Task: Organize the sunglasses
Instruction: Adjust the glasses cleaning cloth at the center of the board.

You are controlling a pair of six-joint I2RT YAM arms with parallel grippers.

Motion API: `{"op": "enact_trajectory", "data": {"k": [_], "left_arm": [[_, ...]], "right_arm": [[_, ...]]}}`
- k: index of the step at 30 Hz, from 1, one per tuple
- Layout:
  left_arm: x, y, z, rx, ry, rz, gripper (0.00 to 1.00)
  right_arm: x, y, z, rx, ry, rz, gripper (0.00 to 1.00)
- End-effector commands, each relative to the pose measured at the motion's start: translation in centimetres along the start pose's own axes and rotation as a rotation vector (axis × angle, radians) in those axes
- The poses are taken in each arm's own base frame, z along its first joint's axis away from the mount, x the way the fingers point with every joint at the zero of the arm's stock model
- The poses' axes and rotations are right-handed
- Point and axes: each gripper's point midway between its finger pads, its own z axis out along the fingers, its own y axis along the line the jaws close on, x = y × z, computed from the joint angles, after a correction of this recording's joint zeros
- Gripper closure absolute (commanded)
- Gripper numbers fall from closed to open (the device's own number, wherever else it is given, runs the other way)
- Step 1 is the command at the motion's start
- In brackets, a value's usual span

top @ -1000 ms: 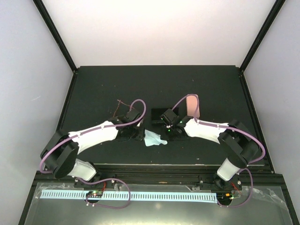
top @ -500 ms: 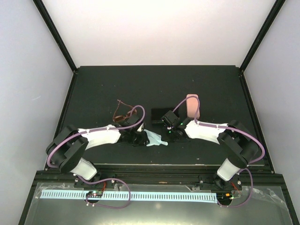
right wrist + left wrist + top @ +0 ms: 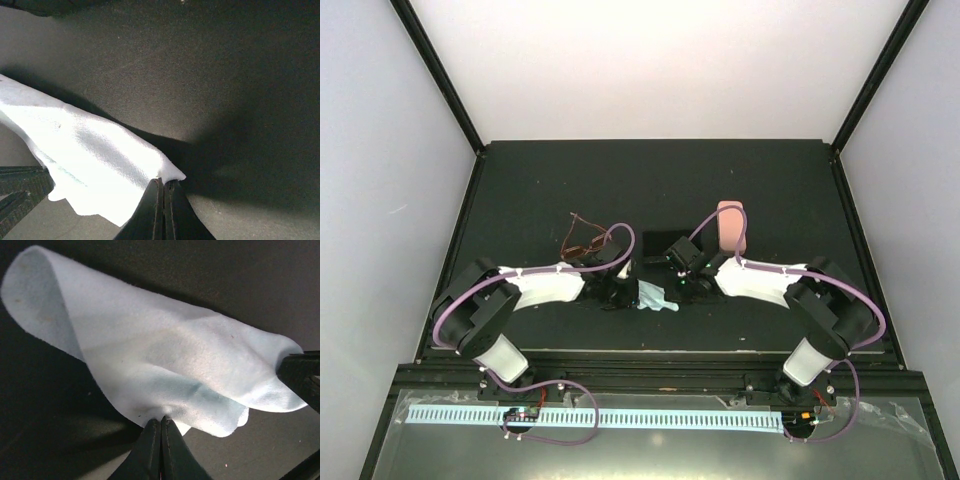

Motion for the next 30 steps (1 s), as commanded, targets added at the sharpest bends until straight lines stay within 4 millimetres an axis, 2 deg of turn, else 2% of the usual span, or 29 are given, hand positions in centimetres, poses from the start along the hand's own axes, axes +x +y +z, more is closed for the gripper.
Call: {"op": "enact_trajectory", "data": {"k": [1,7,14,18,22,27,30], "left_arm": [[-0.7,0.1,-1.4,-0.033,-0.041,0.015,0.98],[-1.8,-1.3,-4.1,-0.022,-0.107,0.053,0.98],[-4.3,-3.2,-9.5,0.001,-0.243,0.092,0.98],[-4.3,-3.6,-10.8,0.025,-0.268,0.101,0.98],[-2.1,-2.7,-9.0,0.070,-0.192,0.086,0.98],[1.9,-1.2,-6.0,0.117,-0.069,0.041,0.98],[3.7,-0.3,-5.3,0.096,-0.029,0.034,0.98]], "right_arm": [[-1.1,0.6,-1.5,-0.016,-0.052,-0.003,0.99],[-2.6,2.0,-3.8,-0.038,-0.108,-0.026,0.99],[-5.4,4.4,-7.8,-0.087,-0.197,-0.050,0.99],[-5.7,5.0,-8.8,-0.105,-0.208,-0.068,0.99],[-2.7,3.7,-6.4,-0.101,-0.112,-0.089,0.99],[2.4,1.3,-2.8,-0.056,0.035,-0.119,0.99],[4.3,0.0,-2.1,-0.011,0.077,-0.131,0.99]]}}
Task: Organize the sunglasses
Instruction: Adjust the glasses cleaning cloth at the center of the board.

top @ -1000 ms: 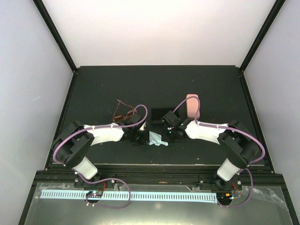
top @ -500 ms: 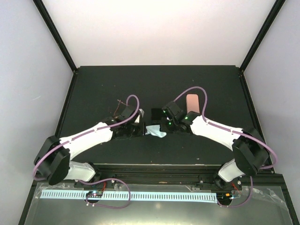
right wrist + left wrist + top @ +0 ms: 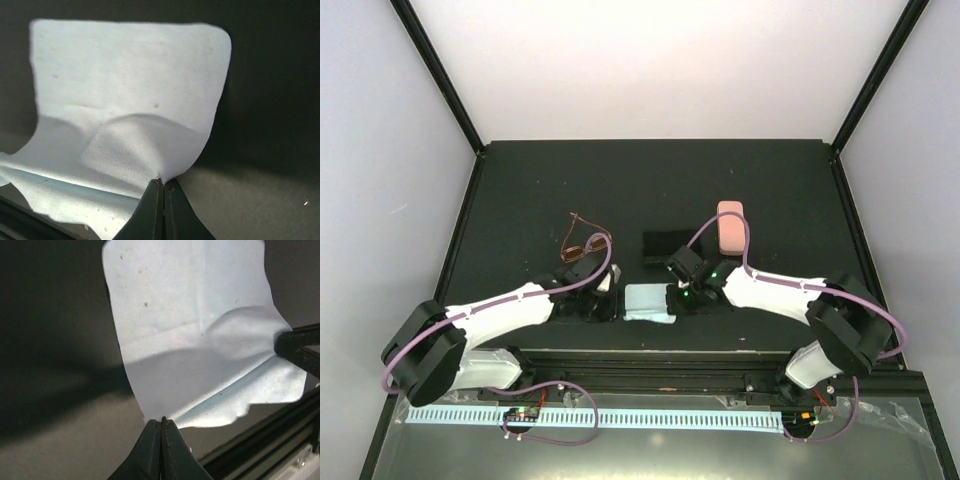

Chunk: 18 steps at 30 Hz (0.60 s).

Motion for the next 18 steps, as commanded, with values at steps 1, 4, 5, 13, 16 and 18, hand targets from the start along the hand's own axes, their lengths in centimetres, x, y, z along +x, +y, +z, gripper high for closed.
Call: {"op": "enact_trajectory", "data": {"k": [1,4,5,13,16,18], "left_arm": [[2.1,-0.6,0.4,0.045,0.054,-0.015,0.98],[3.4,0.7,0.2,0.008,0.074,-0.023,0.98],[3.6,1.1,0.1,-0.007,0.075,-0.025,0.95],[1.0,1.1,-1.6,-0.084,-0.016,0.031,0.68],[-0.9,1.7,-2.0,-0.147,-0.063,0.046,0.67],[-2.0,1.5,-1.8,-0.142,-0.083,0.051,0.67]], "right_arm": [[2.8,-1.1,1.0,0.040,0.074,-0.024,0.99],[3.5,-2.1,0.7,0.079,0.089,-0.036,0.81],[3.6,-2.5,0.5,0.095,0.087,-0.042,0.73],[-0.5,-2.2,-1.9,0.182,-0.076,-0.106,0.55],[-2.3,-1.6,-1.6,0.203,-0.127,-0.118,0.57],[-3.3,-1.7,-1.0,0.235,-0.151,-0.122,0.58]]}}
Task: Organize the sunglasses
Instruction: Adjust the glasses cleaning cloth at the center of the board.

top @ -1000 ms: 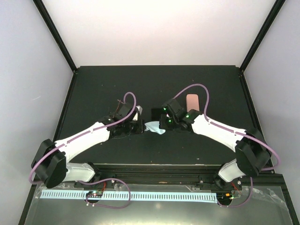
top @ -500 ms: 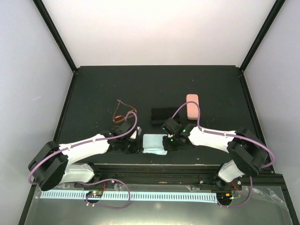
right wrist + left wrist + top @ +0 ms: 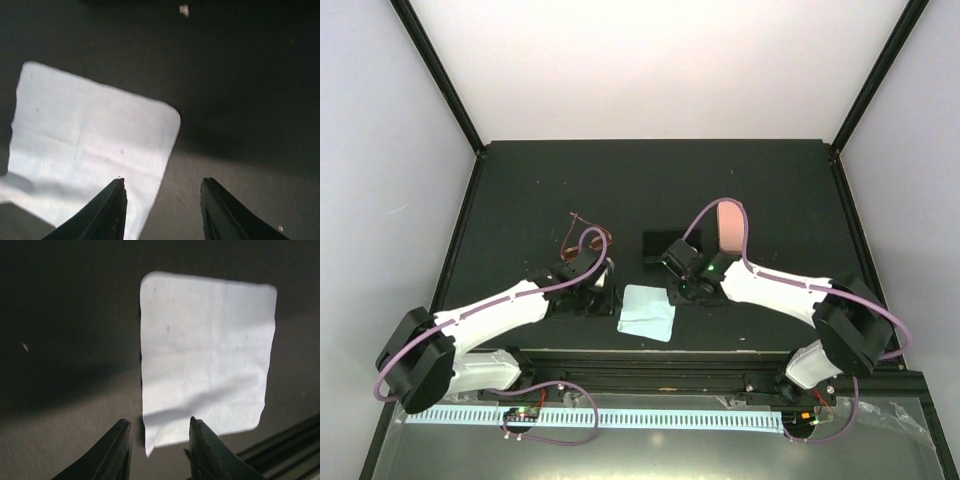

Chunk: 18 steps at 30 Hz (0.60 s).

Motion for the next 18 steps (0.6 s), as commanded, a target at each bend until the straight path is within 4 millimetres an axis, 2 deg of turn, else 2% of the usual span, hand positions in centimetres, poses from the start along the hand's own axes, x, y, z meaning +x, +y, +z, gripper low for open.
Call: {"op": "enact_trajectory", "data": {"k": [1,4,10,13,17,18], "left_arm": [[-3.5,-0.2,-0.5,-0.034,-0.088,0.038,0.67],[-5.0,-0.7,-0.1,-0.011,-0.110,0.043,0.66],[-6.1,-0.6,2.1,-0.013,-0.085,0.029,0.66],[-6.4,-0.5,2.6,-0.014,-0.083,0.025,0.66],[-6.8,-0.5,2.8,-0.016,-0.088,0.027,0.66],[-6.9,-0.5,2.8,-0.015,-0.090,0.026,0.66]], "right_arm": [[-2.9,-0.3,1.1,0.088,-0.094,-0.028,0.59],[-3.4,0.1,2.4,0.097,-0.091,-0.039,0.60],[-3.5,0.4,4.5,0.095,-0.063,-0.052,0.68],[-3.2,0.0,5.3,0.112,-0.042,-0.053,0.78],[-3.1,-0.9,5.9,0.145,-0.036,-0.054,0.97],[-3.2,-1.2,6.0,0.160,-0.040,-0.057,0.99]]}}
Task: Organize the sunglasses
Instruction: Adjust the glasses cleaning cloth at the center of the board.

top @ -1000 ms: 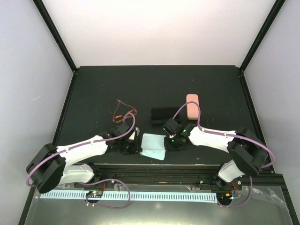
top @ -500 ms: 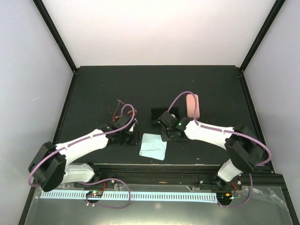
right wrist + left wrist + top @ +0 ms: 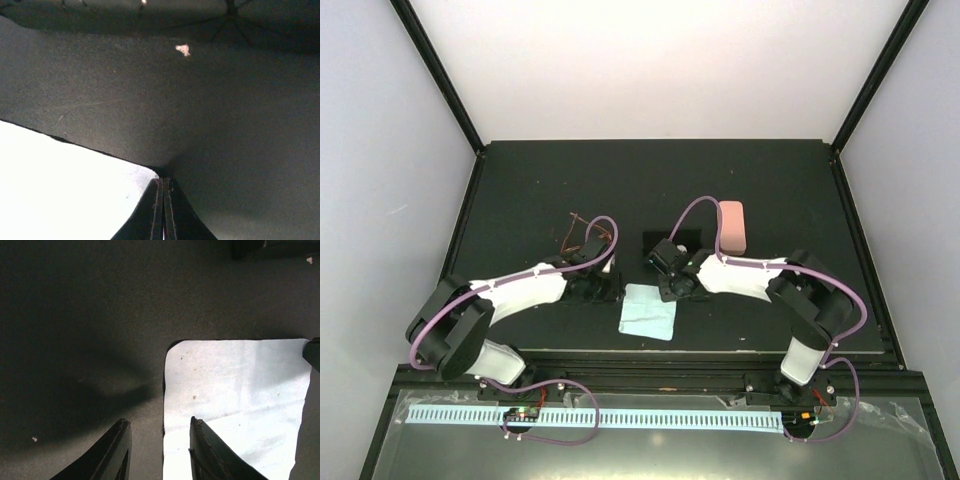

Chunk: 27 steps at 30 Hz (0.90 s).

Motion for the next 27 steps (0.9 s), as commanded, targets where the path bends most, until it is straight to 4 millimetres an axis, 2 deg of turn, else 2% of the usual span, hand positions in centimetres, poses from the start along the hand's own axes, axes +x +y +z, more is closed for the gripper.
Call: {"op": "enact_trajectory", "data": {"k": [1,4,8,10,14,16,21,27], "left_arm": [[-2.3,-1.6,-0.5,0.046,-0.053,0.023,0.66],[-2.4,-1.6,-0.3,0.046,-0.052,0.023,0.66],[-2.4,-1.9,-0.1,0.056,-0.044,0.026,0.66],[-2.5,-2.2,-0.1,0.070,-0.043,0.032,0.66],[-2.4,-3.4,-0.2,0.135,-0.029,0.049,0.67],[-1.9,-4.6,-0.4,0.206,-0.007,0.065,0.70],[0.9,-6.9,-0.7,0.407,0.095,0.093,0.79],[5.0,-5.6,0.2,0.432,0.198,0.072,0.87]], "right_arm": [[-0.8,-1.2,1.0,0.063,-0.021,-0.006,0.99],[-1.5,-1.9,1.1,0.099,-0.041,-0.020,0.99],[-2.4,-1.8,0.8,0.102,-0.062,-0.039,0.99],[-2.7,-1.8,0.3,0.103,-0.076,-0.044,0.93],[-3.1,-1.7,-1.5,0.086,-0.103,-0.056,0.73],[-3.0,-1.0,-2.4,0.029,-0.105,-0.062,0.71],[0.3,2.6,-3.8,-0.239,-0.009,-0.096,0.75],[4.8,4.9,-3.7,-0.399,0.121,-0.121,0.88]]}}
